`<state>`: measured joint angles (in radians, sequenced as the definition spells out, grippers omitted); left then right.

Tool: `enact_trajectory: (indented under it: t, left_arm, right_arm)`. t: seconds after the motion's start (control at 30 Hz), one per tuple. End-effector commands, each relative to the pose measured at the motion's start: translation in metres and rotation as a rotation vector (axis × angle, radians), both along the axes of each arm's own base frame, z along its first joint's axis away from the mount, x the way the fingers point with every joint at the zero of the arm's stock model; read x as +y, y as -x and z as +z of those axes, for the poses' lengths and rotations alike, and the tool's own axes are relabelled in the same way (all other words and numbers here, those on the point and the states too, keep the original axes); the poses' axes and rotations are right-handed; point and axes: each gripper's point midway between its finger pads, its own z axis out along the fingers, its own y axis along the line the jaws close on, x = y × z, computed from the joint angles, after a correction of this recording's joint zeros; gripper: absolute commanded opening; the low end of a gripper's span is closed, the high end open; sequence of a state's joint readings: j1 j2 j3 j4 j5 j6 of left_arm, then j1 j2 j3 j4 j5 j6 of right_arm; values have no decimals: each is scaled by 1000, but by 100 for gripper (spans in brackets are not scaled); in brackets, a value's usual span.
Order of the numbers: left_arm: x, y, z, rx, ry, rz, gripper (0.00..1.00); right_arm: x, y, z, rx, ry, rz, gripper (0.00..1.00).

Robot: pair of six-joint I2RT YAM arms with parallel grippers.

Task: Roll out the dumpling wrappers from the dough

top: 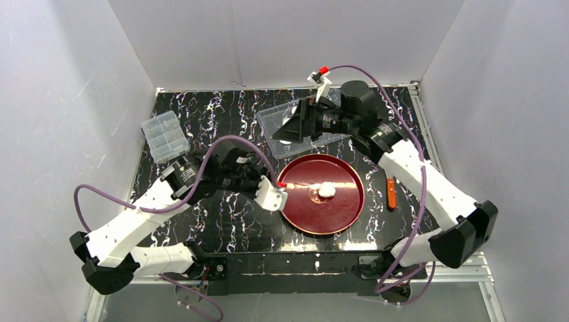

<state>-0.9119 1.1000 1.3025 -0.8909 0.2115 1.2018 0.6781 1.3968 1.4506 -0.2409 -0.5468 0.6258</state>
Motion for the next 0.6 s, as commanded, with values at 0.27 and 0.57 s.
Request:
enact_trajectory:
  t: [0.27, 0.57]
  left_arm:
    - [-16, 18, 42, 540, 241, 408, 0]
    - [-25, 29, 48, 632, 289, 409, 0]
  right_arm:
    - [-75, 57, 9, -466, 51, 80, 85]
    - [-64, 111, 8, -631, -48, 339, 83]
